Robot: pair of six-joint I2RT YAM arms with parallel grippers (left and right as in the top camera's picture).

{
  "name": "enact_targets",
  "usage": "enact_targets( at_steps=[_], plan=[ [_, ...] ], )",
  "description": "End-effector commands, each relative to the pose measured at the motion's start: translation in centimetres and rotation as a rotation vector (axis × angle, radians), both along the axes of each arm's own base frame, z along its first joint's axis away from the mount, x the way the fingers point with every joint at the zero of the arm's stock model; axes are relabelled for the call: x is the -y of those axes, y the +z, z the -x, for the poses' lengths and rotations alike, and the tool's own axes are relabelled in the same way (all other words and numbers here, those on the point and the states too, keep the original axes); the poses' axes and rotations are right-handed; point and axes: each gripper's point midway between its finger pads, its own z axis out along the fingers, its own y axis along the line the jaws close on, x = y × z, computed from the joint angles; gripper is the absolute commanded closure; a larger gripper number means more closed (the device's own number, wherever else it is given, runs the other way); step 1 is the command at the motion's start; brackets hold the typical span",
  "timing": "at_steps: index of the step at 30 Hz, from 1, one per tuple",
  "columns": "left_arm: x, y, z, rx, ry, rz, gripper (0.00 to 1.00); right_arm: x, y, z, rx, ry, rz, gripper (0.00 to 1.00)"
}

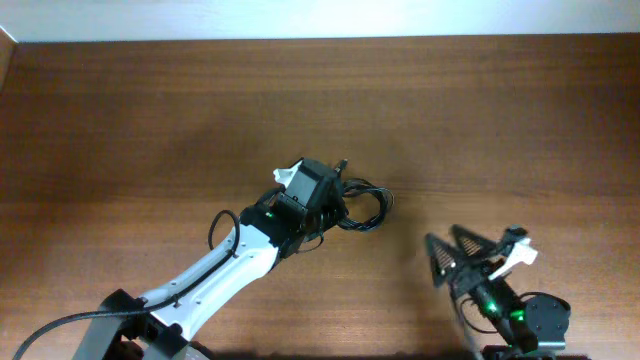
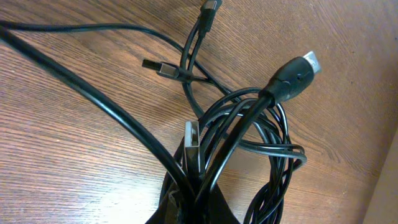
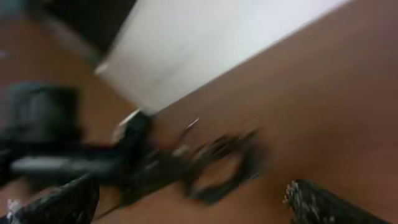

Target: Untangle cables

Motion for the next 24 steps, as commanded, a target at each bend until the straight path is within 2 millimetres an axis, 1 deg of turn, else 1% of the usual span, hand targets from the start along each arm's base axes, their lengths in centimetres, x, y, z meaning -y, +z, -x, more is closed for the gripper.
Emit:
enact_targets(
  at_steps=[1,2,4,6,7,9,11,12,14,15,16,18,19,20,21,22,24],
  plan=[
    [0.6,0.9,0.3,0.043,-0.1,0.004,0.98,-3.3,-0.1,3.2,-0.128,0.259,-0.136,0.02],
    [1.0,1.1,0.4,0.052,-0.14,0.014,1.0,-3.1,0.1,2.9,-0.114,0.237,-0.134,0.02],
    [2.1,1.6,0.9,0.08,-0.239,0.039,1.0,-2.5,-0.1,2.3,-0.11,0.191,-0.127,0.02],
    [2.6,2.1,0.7,0.1,-0.254,0.064,1.0,-2.3,-1.0,2.0,-0.18,0.169,-0.152,0.01],
    [3.1,2.7,0.3,0.129,-0.26,0.085,1.0,-2.0,-1.1,1.5,-0.213,0.139,-0.158,0.04],
    [4.2,3.9,0.0,0.204,-0.343,0.116,1.0,-1.3,-2.0,0.9,-0.366,0.078,-0.134,0.13],
    [4.3,4.1,-0.1,0.218,-0.352,0.116,1.0,-0.9,-2.3,0.3,-0.526,0.045,-0.083,0.13],
    [4.0,4.2,-0.3,0.212,-0.356,0.132,1.0,-0.9,-2.7,0.0,-0.583,0.043,-0.085,0.14],
    [3.8,4.7,-0.2,0.183,-0.384,0.206,1.0,-0.9,-4.1,-0.1,-0.669,0.038,-0.102,0.15],
    [3.7,5.2,0.2,0.158,-0.412,0.27,1.0,-1.3,-5.1,0.1,-0.766,0.037,-0.148,0.18],
    [3.5,5.3,0.1,0.152,-0.416,0.285,1.0,-1.8,-5.5,0.4,-0.789,0.056,-0.139,0.22],
    [3.6,5.3,0.2,0.151,-0.419,0.287,1.0,-2.6,-6.0,0.8,-0.82,0.087,-0.127,0.24],
    [3.8,5.5,0.5,0.149,-0.435,0.301,1.0,-2.7,-6.1,0.9,-0.84,0.084,-0.142,0.27],
    [4.0,5.6,0.8,0.162,-0.474,0.305,1.0,-2.7,-6.0,0.8,-0.859,0.073,-0.168,0.36],
    [4.2,5.7,1.1,0.173,-0.508,0.307,1.0,-2.7,-5.8,0.6,-0.847,0.071,-0.176,0.41],
    [4.6,6.1,1.8,0.166,-0.545,0.339,1.0,-2.8,-4.8,-0.2,-0.819,0.067,-0.215,0.48],
    [4.8,6.2,2.1,0.183,-0.585,0.342,1.0,-3.4,-3.3,-1.0,-0.774,0.081,-0.256,0.5]
  ],
)
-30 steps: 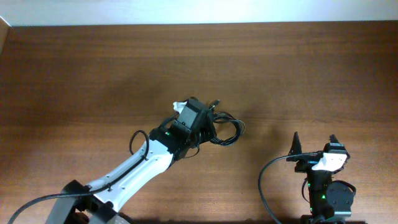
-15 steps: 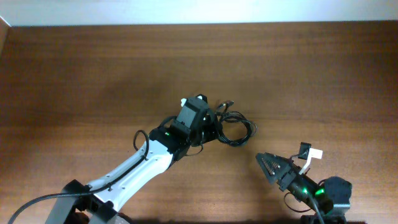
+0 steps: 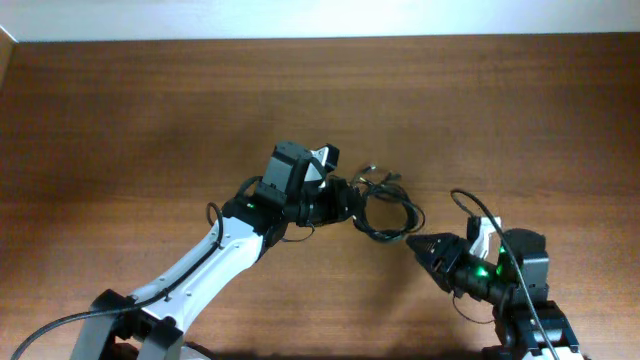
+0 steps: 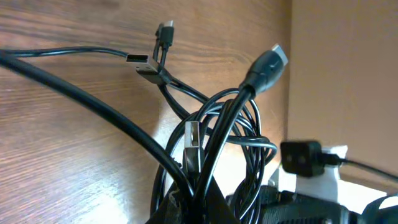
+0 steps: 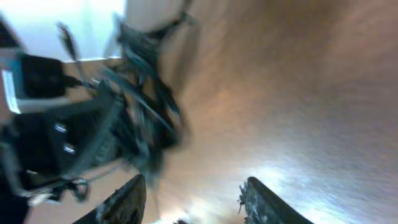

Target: Untangle cables

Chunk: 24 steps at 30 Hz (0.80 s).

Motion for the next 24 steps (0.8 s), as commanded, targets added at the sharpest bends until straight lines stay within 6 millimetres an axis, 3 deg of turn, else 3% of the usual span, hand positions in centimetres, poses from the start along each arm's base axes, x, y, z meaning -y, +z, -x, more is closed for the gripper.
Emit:
enact_targets(
  at_steps=[1,4,5,7,8,11,13,15,16,17,18,19,20,22,24],
  plan=[
    [0.8,1.4,1.0,0.06,-0.095,0.039,1.0,-1.0,2.1,-0.7,0.052,0.008,-0.044,0.5],
    [2.4,1.4,2.7,0.06,-0.152,0.04,1.0,-1.3,2.0,-1.1,0.069,-0.017,-0.01,0.53],
    [2.9,1.4,3.2,0.059,-0.17,0.042,1.0,-1.4,2.0,-1.2,0.06,-0.024,-0.02,0.58],
    [3.3,1.8,3.8,0.056,-0.202,0.069,1.0,-1.4,2.0,-1.1,0.076,-0.013,-0.004,0.82],
    [3.1,2.0,3.3,0.066,-0.192,0.076,1.0,-1.4,1.9,-1.1,0.116,0.009,0.032,0.94],
    [0.7,3.7,0.7,0.09,-0.153,0.16,1.0,-1.5,1.7,-0.9,0.236,0.103,0.136,0.96],
    [-0.8,3.3,-0.6,0.078,-0.095,0.142,0.97,-3.0,4.2,-0.3,0.412,0.237,0.11,0.96],
    [-1.4,2.3,-1.0,0.061,-0.049,0.091,0.92,-4.8,8.5,0.7,0.635,0.368,0.02,0.96],
    [-1.9,1.2,-1.3,0.053,-0.002,0.029,0.86,-5.0,9.1,0.9,0.664,0.384,0.01,0.96],
    [-2.4,0.3,-1.6,0.049,0.039,-0.027,0.69,-5.0,8.9,1.0,0.657,0.39,0.006,0.96],
    [-4.4,-1.6,-2.6,0.063,0.13,-0.161,0.3,-5.3,8.9,1.6,0.648,0.42,-0.012,0.96],
    [-6.3,-2.7,-3.5,0.097,0.184,-0.266,0.07,-5.3,8.5,1.8,0.627,0.426,-0.016,0.96],
    [-6.9,-2.8,-3.8,0.106,0.189,-0.282,0.01,-5.1,7.8,1.7,0.587,0.412,-0.008,0.96],
    [-7.5,-2.2,-4.0,0.199,0.09,-0.283,0.01,-3.5,4.1,0.3,0.377,0.265,0.068,0.96],
    [-5.4,0.5,-1.8,0.379,-0.195,-0.151,0.01,-2.7,2.0,-0.2,0.199,0.163,0.055,0.96]
  ],
)
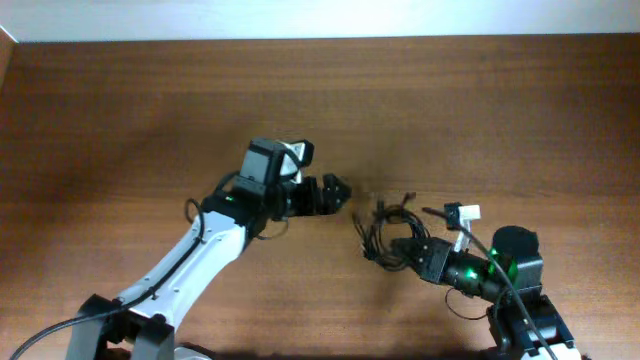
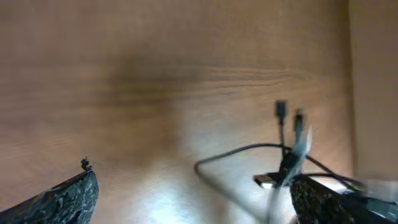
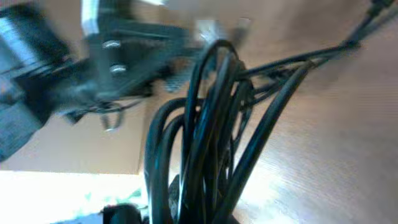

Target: Untangle cables

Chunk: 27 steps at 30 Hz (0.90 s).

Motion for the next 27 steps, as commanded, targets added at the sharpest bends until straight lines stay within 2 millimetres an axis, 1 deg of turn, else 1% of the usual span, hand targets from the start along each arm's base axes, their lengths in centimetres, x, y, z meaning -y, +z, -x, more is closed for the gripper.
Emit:
enact_targets(
  at_steps=[1,2,3,4,5,6,7,8,9,10,11,12,13,14,16,17,18,19,20,21,22,23,24,25,26,27],
  plan=[
    [2.3,4.6,3.5,0.283,-0.46,0.155,0.05,1.0,-1.9,-1.4,-0.142,-0.131,0.007,0.96],
    [2.1,4.2,4.3,0.285,-0.496,0.133,0.11,1.3,-2.8,-1.7,-0.179,-0.155,0.02,0.96],
    [1.1,2.6,4.3,0.229,-0.455,0.055,0.01,1.3,-4.1,-1.7,-0.265,-0.175,0.016,0.96],
    [-0.3,1.0,3.9,0.172,-0.384,-0.045,0.01,1.3,-5.3,-1.7,-0.32,-0.179,0.026,0.96],
    [-1.5,-0.1,3.4,0.094,-0.279,-0.1,0.0,1.3,-6.1,-1.7,-0.355,-0.179,0.036,0.96],
    [-1.5,-0.1,3.6,0.009,-0.2,-0.063,0.0,1.3,-6.8,-1.9,-0.373,-0.18,0.041,0.96],
    [-0.1,0.6,4.5,-0.029,-0.224,0.01,0.07,0.9,-6.6,-2.7,-0.346,-0.164,0.023,0.96],
    [0.8,0.7,5.3,-0.032,-0.261,0.021,0.23,0.3,-5.8,-3.1,-0.306,-0.132,-0.008,0.96],
    [2.3,0.8,6.3,-0.001,-0.327,0.01,0.38,-0.2,-4.9,-3.4,-0.27,-0.098,-0.037,0.96],
    [4.0,1.1,7.2,0.076,-0.43,0.002,0.36,-0.3,-5.0,-3.0,-0.327,-0.106,-0.065,0.96],
    [5.3,0.9,7.9,0.16,-0.509,-0.048,0.3,-0.6,-4.8,-2.7,-0.345,-0.091,-0.086,0.96],
    [5.4,-0.2,8.0,0.222,-0.533,-0.166,0.26,-0.6,-4.8,-2.6,-0.348,-0.085,-0.089,0.96],
    [5.3,-0.9,7.8,0.265,-0.527,-0.273,0.26,-0.6,-5.1,-2.4,-0.367,-0.087,-0.085,0.96],
    [5.7,-1.1,8.1,0.293,-0.545,-0.307,0.26,-0.5,-5.4,-2.1,-0.39,-0.09,-0.079,0.96],
    [6.9,-0.7,9.6,0.33,-0.62,-0.302,0.29,-0.5,-5.6,-2.1,-0.405,-0.094,-0.081,0.96],
    [7.5,-0.7,10.3,0.348,-0.659,-0.305,0.38,-0.5,-5.5,-2.0,-0.405,-0.093,-0.081,0.96],
    [7.7,-0.9,10.6,0.36,-0.671,-0.323,0.44,-0.6,-5.5,-2.0,-0.406,-0.088,-0.084,0.96],
    [7.5,-1.1,10.3,0.376,-0.658,-0.366,0.51,-0.9,-5.1,-1.5,-0.413,-0.054,-0.104,0.96],
    [7.5,-1.3,10.2,0.378,-0.656,-0.375,0.53,-1.2,-4.9,-1.2,-0.417,-0.031,-0.116,0.96],
    [7.6,-1.7,10.1,0.375,-0.656,-0.378,0.59,-1.3,-4.8,-1.0,-0.42,-0.016,-0.125,0.96],
    [7.2,-2.3,9.4,0.376,-0.635,-0.42,0.8,-1.4,-4.7,-1.0,-0.421,-0.013,-0.126,0.96],
    [6.2,-2.9,8.1,0.386,-0.575,-0.5,1.0,-1.4,-4.7,-0.9,-0.422,-0.008,-0.128,0.96],
    [5.0,-2.9,6.5,0.387,-0.453,-0.569,1.0,-1.5,-4.6,-0.7,-0.424,0.002,-0.134,0.96],
    [3.8,-2.4,4.6,0.388,-0.275,-0.61,1.0,-1.5,-4.6,-0.7,-0.424,0.004,-0.135,0.96],
    [3.1,-1.9,3.5,0.369,-0.141,-0.596,1.0,-1.5,-4.6,-0.7,-0.424,0.005,-0.135,0.96],
    [2.5,-1.4,2.4,0.335,-0.001,-0.545,1.0,-1.5,-4.7,-0.6,-0.423,0.008,-0.129,0.96]
  ],
)
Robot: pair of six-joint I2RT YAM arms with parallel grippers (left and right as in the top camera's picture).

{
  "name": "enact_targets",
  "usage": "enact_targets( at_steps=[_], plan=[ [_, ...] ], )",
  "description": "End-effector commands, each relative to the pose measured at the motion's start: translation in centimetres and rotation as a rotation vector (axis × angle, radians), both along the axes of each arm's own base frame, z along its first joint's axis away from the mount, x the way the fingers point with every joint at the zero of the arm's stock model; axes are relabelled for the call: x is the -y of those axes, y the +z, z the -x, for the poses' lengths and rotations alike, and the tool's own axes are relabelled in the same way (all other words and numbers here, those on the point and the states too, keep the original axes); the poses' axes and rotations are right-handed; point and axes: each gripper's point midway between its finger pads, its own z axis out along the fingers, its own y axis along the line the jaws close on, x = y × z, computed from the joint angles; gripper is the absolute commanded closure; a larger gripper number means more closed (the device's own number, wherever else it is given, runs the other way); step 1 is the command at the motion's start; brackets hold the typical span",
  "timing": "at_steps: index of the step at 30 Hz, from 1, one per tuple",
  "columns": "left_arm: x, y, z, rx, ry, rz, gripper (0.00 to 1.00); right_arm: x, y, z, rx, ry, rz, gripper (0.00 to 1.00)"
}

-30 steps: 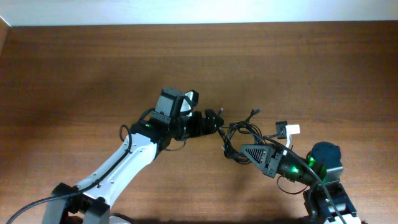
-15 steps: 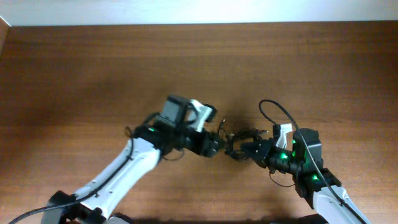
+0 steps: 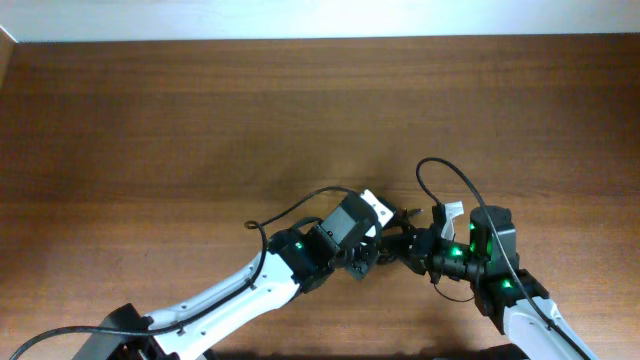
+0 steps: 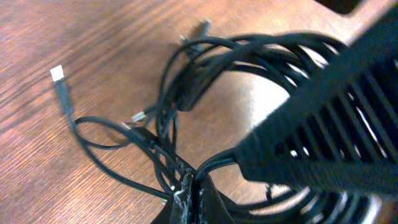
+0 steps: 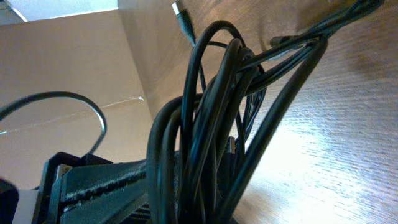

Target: Untangle cables

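Observation:
A tangle of black cables (image 3: 397,239) hangs between the two grippers at the table's front centre. My left gripper (image 3: 372,258) is shut on a strand at the bundle's lower edge (image 4: 189,186); loops (image 4: 211,56) spread beyond it, and a loose silver USB plug (image 4: 58,74) lies on the wood. From the right, my right gripper (image 3: 412,246) is shut on the gathered coils (image 5: 205,124), whose lower ends hide its fingers (image 5: 214,214). Another plug (image 5: 179,11) sticks up at the top. The two grippers almost touch.
The brown wooden table (image 3: 150,120) runs to a pale wall strip at the back. Each arm's own wiring arcs above it: a loop (image 3: 440,172) over the right arm, another (image 3: 300,208) over the left. The right gripper's ribbed finger (image 4: 311,143) fills the left wrist view's right side.
My left gripper was open and apart, up-left of the bundle. It now sits down-right against the bundle, shut on a strand. The right gripper still holds the coils, slightly farther left.
At first my left gripper held the tangle at the table's centre while the right stood open at the front right. Then the left had the tangle farther right, near the open right gripper. Later the right gripped it and the left was open. Now both hold it.

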Motion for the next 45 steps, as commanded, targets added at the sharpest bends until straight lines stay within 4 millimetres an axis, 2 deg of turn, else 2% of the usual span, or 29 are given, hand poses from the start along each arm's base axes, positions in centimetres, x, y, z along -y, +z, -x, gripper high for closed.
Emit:
enact_targets(
  at_steps=[1,4,5,6,9,12,13,14,16,17,19,21,22,23,25,27,28,29,31,33,35,36,38,39,40,41,42,44,45],
  plan=[
    [-5.8,0.7,-6.6,0.074,0.543,0.024,1.0,-0.5,0.0,1.4,-0.033,0.061,-0.029,0.96],
    [-10.5,0.9,-10.0,0.015,0.836,0.132,1.0,0.2,-2.0,2.4,-0.084,0.06,0.044,0.96],
    [-11.5,0.8,-10.6,-0.013,0.86,0.155,1.0,0.4,-2.4,2.7,-0.082,0.07,0.067,0.96],
    [-14.2,0.5,-11.9,-0.067,0.922,0.196,1.0,0.8,-3.4,3.6,-0.095,0.093,0.113,0.96],
    [-20.3,0.4,-13.8,-0.088,1.074,0.235,1.0,0.9,-4.2,4.8,-0.084,0.15,0.15,0.96],
    [-21.0,0.2,-13.7,-0.122,1.082,0.25,1.0,1.0,-4.2,4.8,-0.026,0.186,0.17,0.96],
    [-19.5,-0.1,-12.9,-0.198,1.024,0.288,1.0,0.9,-4.0,4.5,-0.001,0.187,0.169,0.96],
    [-17.6,-0.1,-12.0,-0.274,0.955,0.331,0.85,0.8,-3.6,4.0,0.031,0.184,0.164,0.96],
    [-15.5,-0.6,-10.2,-0.349,0.847,0.317,0.66,0.0,-2.1,3.2,0.118,0.208,0.112,0.96],
    [-13.2,-0.9,-8.2,-0.38,0.693,0.275,0.59,-0.2,-1.4,2.4,0.178,0.208,0.103,0.96],
    [-11.0,-0.9,-6.7,-0.378,0.565,0.241,0.59,-0.2,-1.0,2.0,0.208,0.202,0.105,0.96],
    [-6.7,0.0,-3.9,-0.343,0.225,0.25,0.55,-0.1,-1.1,1.9,0.207,0.199,0.109,0.95],
    [-5.2,0.3,-2.6,-0.297,0.07,0.233,0.46,0.0,-1.4,1.8,0.202,0.189,0.123,0.95],
    [-4.2,0.4,-1.7,-0.284,-0.003,0.229,0.47,0.0,-1.5,1.8,0.194,0.189,0.125,0.95],
    [-1.7,1.2,1.1,-0.146,-0.359,0.223,0.4,0.1,-1.9,1.9,0.178,0.19,0.127,0.94],
    [-2.9,0.4,-1.7,-0.017,-0.29,0.099,0.01,0.1,-2.6,2.2,0.136,0.193,0.13,0.94],
    [-2.7,0.6,-2.1,0.005,-0.288,0.103,0.0,0.1,-2.7,2.3,0.129,0.194,0.13,0.94],
    [-2.6,0.8,-2.3,0.036,-0.311,0.101,0.01,0.1,-2.9,2.3,0.122,0.194,0.131,0.94],
    [-2.5,0.9,-2.5,0.177,-0.488,0.036,0.01,-0.1,-2.8,2.5,0.118,0.206,0.115,0.91],
    [-2.2,0.7,-2.6,0.189,-0.503,0.036,0.01,-0.1,-2.7,2.5,0.118,0.206,0.114,0.91],
    [-1.4,-0.5,-1.8,0.157,-0.547,0.038,0.05,-0.1,-2.8,2.5,0.117,0.206,0.114,0.91],
    [-0.2,-1.8,-0.3,0.113,-0.614,0.067,0.04,-0.1,-2.7,2.6,0.117,0.208,0.112,0.91],
    [0.5,-3.2,-0.1,0.101,-0.631,0.052,0.02,-0.1,-2.7,2.6,0.116,0.211,0.108,0.9],
    [0.7,-3.7,-0.3,0.099,-0.631,0.051,0.07,-0.1,-2.6,2.6,0.116,0.212,0.105,0.9],
    [0.7,-4.1,-0.3,0.09,-0.631,0.048,0.16,-0.1,-2.6,2.6,0.117,0.212,0.105,0.9],
    [0.5,-4.6,-0.5,0.085,-0.623,0.032,0.78,-0.2,-2.6,2.7,0.116,0.217,0.099,0.9],
    [0.0,-4.7,-1.8,0.111,-0.557,-0.015,1.0,-0.2,-2.6,2.8,0.114,0.217,0.099,0.9],
    [-0.3,-3.1,-4.0,0.11,-0.359,-0.006,1.0,-0.5,-2.2,3.1,0.114,0.236,0.072,0.9],
    [-1.0,-0.9,-6.0,0.125,-0.198,0.023,1.0,-0.9,-1.6,3.6,0.12,0.268,0.029,0.92]
  ],
)
